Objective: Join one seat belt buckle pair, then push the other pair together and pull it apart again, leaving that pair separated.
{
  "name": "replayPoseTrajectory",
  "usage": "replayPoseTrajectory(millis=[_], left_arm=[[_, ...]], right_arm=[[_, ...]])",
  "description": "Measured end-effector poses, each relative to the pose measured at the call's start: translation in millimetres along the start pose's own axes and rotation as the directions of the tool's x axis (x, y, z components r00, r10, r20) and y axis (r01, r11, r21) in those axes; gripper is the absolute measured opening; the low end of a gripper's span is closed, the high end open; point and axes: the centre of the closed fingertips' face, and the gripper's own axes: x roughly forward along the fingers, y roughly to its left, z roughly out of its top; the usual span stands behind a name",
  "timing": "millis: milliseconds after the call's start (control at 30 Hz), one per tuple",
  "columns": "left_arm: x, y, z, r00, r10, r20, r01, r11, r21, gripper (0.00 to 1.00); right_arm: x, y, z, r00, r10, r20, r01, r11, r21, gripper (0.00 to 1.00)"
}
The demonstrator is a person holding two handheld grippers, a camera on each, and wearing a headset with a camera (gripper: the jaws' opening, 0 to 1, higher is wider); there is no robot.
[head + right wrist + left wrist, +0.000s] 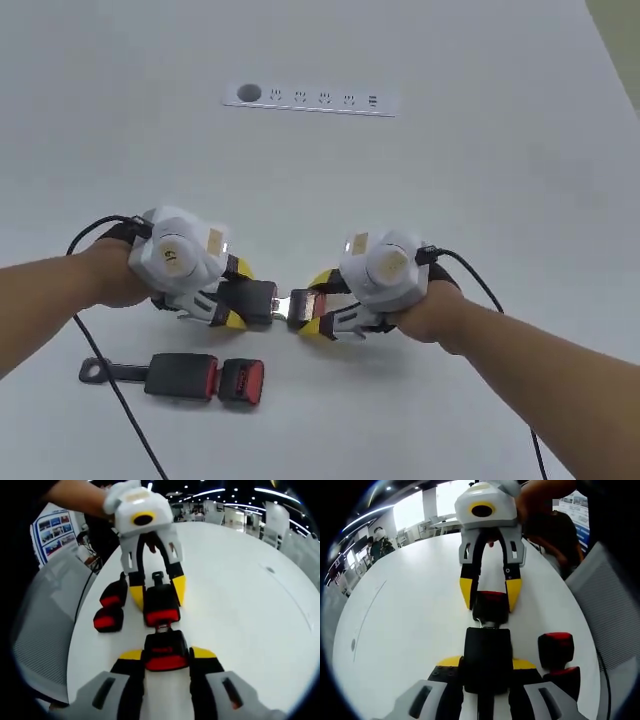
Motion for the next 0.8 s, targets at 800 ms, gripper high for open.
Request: replayPoseTrajectory(millis=[800], left_arm=[[-2.8,-2.2,2.7,0.9997,-0.006,-0.026,0.005,1.000,-0.011,0.35]], right_arm=[[-45.4,4.5,-50.4,0.9979,-0.055,0.035,0.054,0.998,0.029,0.35]])
